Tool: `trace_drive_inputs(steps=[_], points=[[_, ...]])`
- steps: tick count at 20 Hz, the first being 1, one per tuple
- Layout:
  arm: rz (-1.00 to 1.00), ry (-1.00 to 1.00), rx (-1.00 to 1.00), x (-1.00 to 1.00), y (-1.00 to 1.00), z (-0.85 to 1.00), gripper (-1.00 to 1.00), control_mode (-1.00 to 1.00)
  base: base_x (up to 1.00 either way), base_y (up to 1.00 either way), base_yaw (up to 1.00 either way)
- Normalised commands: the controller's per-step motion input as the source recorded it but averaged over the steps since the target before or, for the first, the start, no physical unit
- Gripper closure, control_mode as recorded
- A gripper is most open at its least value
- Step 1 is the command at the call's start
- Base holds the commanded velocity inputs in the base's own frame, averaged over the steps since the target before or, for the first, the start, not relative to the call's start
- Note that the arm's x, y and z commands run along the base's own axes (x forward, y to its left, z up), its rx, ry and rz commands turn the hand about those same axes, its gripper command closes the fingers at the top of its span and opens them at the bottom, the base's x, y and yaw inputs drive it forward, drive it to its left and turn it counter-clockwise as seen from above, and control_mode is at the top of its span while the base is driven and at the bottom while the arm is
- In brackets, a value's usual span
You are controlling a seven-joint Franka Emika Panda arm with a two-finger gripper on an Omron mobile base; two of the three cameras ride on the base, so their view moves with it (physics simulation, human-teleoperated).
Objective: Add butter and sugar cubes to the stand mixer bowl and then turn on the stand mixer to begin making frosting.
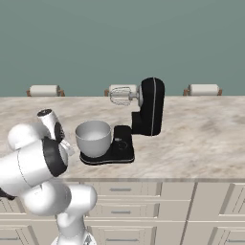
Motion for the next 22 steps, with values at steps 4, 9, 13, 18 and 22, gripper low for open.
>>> trace_drive_inputs(steps=[4, 9, 13, 18, 22], points=[[0.0, -0.01, -0.07, -0.21, -0.08, 0.82, 1.0, -1.0, 0.0, 0.0, 0.0], [0.0, 0.0, -0.12, -0.22, -0.03, 0.85, 1.0, -1.0, 0.0, 0.0, 0.0], [0.0, 0.0, -0.05, -0.18, 0.0, 0.82, 1.0, -1.0, 0.0, 0.0, 0.0], [0.0, -0.01, -0.01, -0.03, 0.0, 0.79, 1.0, -1.0, 0.0, 0.0, 0.0], [0.0, -0.05, 0.0, 0.0, -0.09, 0.6, 1.0, -1.0, 0.0, 0.0, 0.0]])
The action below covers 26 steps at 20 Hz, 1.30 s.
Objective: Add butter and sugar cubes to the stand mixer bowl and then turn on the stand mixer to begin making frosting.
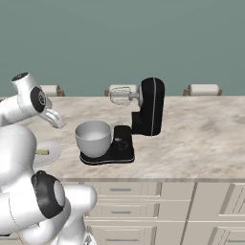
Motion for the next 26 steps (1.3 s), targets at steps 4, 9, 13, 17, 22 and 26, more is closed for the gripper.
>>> trace_drive_inputs(steps=[4, 9, 13, 17, 22, 26], points=[[0.0, -0.14, 0.0, 0.01, -0.55, 0.01, 1.0, -1.0, 0.0, 0.0, 0.0], [0.0, -0.07, 0.07, 0.1, -0.92, -0.29, 1.0, -1.0, 0.0, 0.0, 0.0], [-0.03, 0.0, 0.18, 0.16, -0.72, -0.06, 1.0, -1.0, 0.0, 0.0, 0.0], [-0.08, 0.05, 0.17, 0.31, -0.2, 0.0, 1.0, -1.0, 0.0, 0.0, 0.0], [-0.12, 0.0, 0.08, 0.39, 0.02, -0.23, 1.0, -1.0, 0.0, 0.0, 0.0], [-0.1, 0.0, 0.02, 0.34, 0.01, -0.39, 1.0, -1.0, 0.0, 0.0, 0.0]])
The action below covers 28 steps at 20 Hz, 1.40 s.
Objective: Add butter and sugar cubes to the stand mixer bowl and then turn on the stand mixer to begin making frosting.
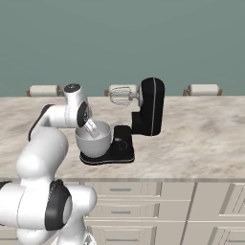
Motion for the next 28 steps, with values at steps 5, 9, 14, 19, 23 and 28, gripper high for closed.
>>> trace_drive_inputs(steps=[5, 9, 14, 19, 23, 28], points=[[-0.06, 0.01, 0.0, 0.33, 0.02, -0.44, 1.0, -1.0, 0.0, 0.0, 0.0], [-0.01, 0.03, 0.0, 0.35, 0.03, -0.46, 1.0, -1.0, 0.0, 0.0, 0.0], [-0.01, 0.02, 0.0, 0.34, 0.0, -0.42, 1.0, -1.0, 0.0, 0.0, 0.0], [-0.02, 0.02, 0.0, 0.38, 0.02, -0.33, 1.0, -1.0, 0.0, 0.0, 0.0], [-0.04, 0.01, 0.0, 0.3, 0.07, -0.27, -1.0, -1.0, 0.0, 0.0, 0.0], [-0.01, 0.0, 0.0, 0.0, 0.0, -0.19, -1.0, -1.0, 0.0, 0.0, 0.0]])
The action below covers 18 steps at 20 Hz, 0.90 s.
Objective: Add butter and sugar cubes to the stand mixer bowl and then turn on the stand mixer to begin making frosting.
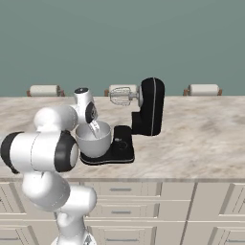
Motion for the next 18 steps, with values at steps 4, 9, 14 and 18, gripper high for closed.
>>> trace_drive_inputs(steps=[4, 9, 14, 18], points=[[0.0, -0.11, 0.0, -0.11, 0.0, 0.05, -1.0, -1.0, 0.0, 0.0, 0.0], [0.14, -0.32, 0.0, -0.45, 0.09, 0.53, -1.0, -1.0, 0.0, 0.0, 0.0], [0.14, -0.24, 0.0, -0.37, 0.14, 0.51, -1.0, -1.0, 0.0, 0.0, 0.0], [0.11, -0.04, 0.0, -0.32, 0.18, 0.53, -1.0, -1.0, 0.0, 0.0, 0.0]])
